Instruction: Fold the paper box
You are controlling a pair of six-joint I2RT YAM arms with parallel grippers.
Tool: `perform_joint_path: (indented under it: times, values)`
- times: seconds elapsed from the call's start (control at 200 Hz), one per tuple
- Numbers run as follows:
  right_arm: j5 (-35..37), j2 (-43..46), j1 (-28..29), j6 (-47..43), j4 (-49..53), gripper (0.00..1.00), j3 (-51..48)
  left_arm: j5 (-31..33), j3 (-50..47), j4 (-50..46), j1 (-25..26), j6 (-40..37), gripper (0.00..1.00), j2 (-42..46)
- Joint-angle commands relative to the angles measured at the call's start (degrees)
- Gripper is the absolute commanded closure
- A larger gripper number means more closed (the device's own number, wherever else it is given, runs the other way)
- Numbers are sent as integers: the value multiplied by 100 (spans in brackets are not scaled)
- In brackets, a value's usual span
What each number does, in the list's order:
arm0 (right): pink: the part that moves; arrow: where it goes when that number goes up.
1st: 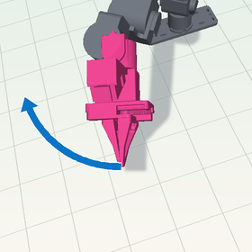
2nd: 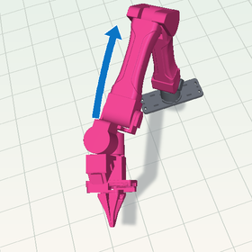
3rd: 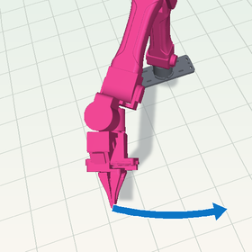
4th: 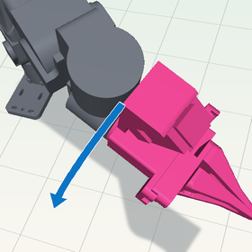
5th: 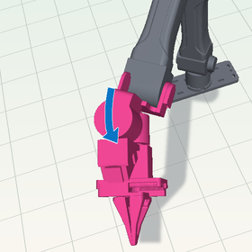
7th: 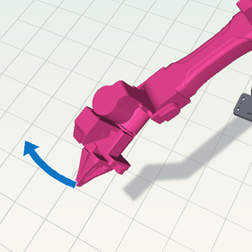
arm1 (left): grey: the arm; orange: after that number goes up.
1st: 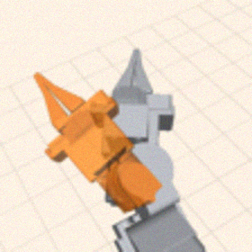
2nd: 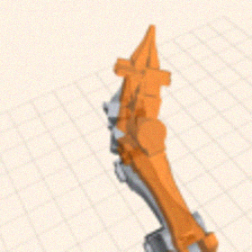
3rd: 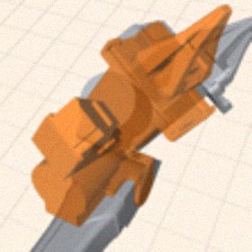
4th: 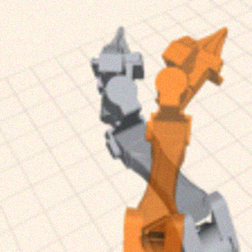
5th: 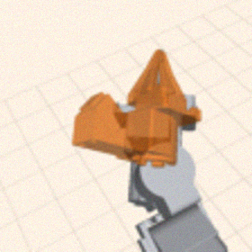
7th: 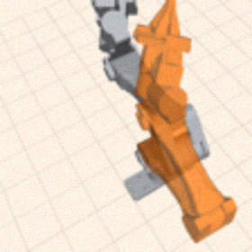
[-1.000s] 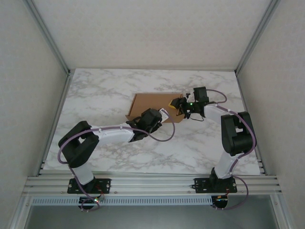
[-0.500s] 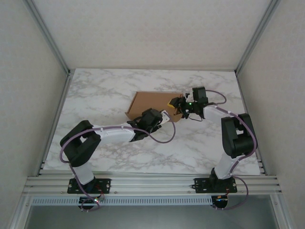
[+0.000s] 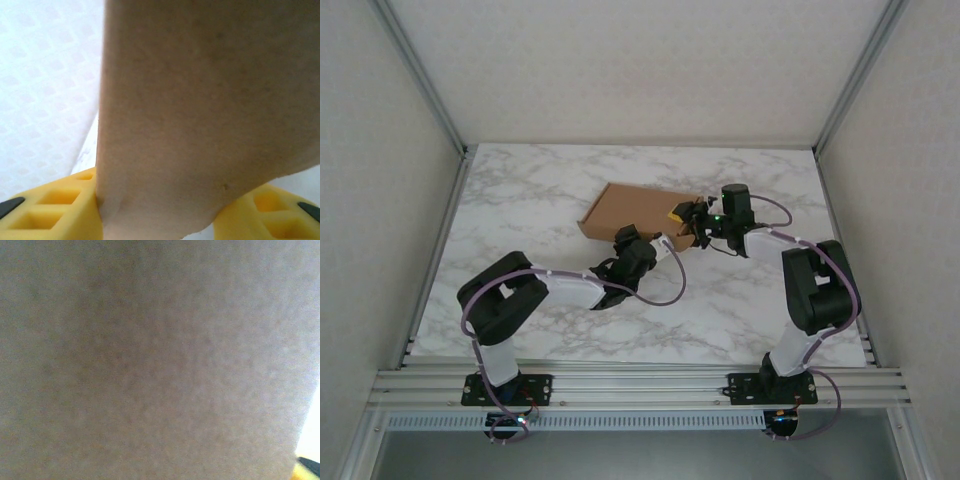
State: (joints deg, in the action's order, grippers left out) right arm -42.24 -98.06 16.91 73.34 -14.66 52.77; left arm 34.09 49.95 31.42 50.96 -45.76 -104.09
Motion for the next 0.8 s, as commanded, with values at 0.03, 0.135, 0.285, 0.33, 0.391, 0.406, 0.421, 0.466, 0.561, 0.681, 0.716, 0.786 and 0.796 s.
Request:
perform_joint_path:
  times: [0.03, 0.135, 0.285, 0.33, 0.391, 0.406, 0.421, 0.466, 0.561, 0.681, 0.716, 0.786, 0.796]
  values:
    - [-1151, 375, 212, 783, -291, 88, -102, 466, -108, 1084, -63, -205, 62, 125]
    - [-1198, 393, 212, 774, -149, 86, -44, 421, -82, 761, -53, -197, 65, 323]
    - [-1200, 477, 213, 716, 8, 76, -4, 354, -18, 92, -60, -63, 68, 636]
    - [-1148, 530, 213, 609, 245, 65, 34, 346, 29, -170, -62, -43, 70, 709]
    - [-1077, 624, 210, 408, 569, 46, 107, 341, 41, -384, -60, -80, 73, 822]
    - [-1076, 644, 206, 369, 638, 43, 124, 325, 47, -447, -71, -78, 73, 861]
    - [-1068, 667, 200, 327, 701, 39, 140, 305, 57, -523, -69, -74, 73, 889]
    - [-1041, 749, 194, 235, 891, 31, 169, 247, 120, -809, -69, -21, 74, 970]
    - [-796, 1051, 124, 90, 1240, 16, 105, 235, 313, -1458, -69, 161, 75, 1086]
    - [-484, 1522, 74, 53, 1427, 6, -78, 231, 490, -2026, -73, 384, 76, 1284]
    - [-426, 1632, 52, 6, 1527, 5, -83, 217, 555, -2234, -69, 436, 77, 1345]
    - [-255, 1862, 9, -195, 1949, 4, -51, 184, 766, -2725, -70, 539, 77, 1429]
    - [-227, 1907, 0, -232, 2026, 3, -44, 175, 804, -2836, -69, 559, 77, 1438]
